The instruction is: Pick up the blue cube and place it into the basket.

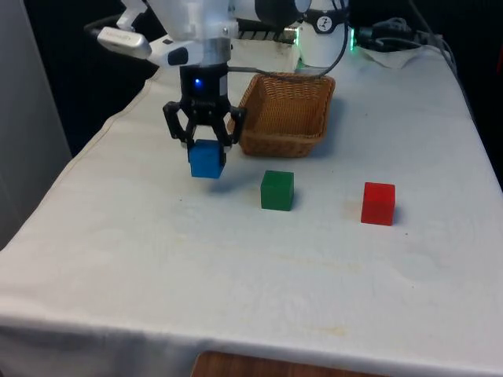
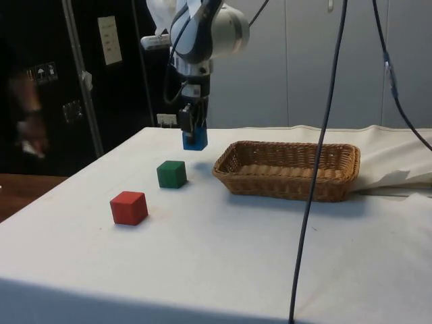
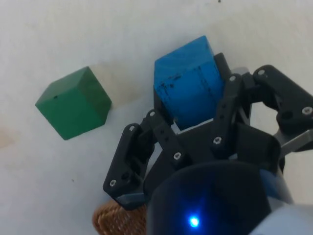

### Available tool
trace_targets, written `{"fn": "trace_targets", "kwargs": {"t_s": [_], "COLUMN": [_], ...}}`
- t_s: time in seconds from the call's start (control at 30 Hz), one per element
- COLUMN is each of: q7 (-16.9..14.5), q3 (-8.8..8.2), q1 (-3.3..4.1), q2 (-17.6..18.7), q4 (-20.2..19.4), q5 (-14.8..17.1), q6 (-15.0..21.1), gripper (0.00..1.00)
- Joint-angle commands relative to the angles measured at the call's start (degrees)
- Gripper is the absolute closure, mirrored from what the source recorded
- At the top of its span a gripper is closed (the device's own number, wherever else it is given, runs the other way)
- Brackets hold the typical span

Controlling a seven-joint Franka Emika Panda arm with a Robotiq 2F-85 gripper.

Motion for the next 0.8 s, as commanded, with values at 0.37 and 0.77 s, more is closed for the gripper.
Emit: {"fn": "trace_targets", "kwargs": {"t_s": [0.37, 0.77], "q7": [0.3, 0.3], "q3": [-0.52, -0.52], "q1": [0.57, 0.86], "q2": [-4.0, -7.6], "q4": [-3.8, -7.0], "q5": [-0.9, -1.1], "q6": [0.0, 0.1], "gripper": [1.00, 1.00]}}
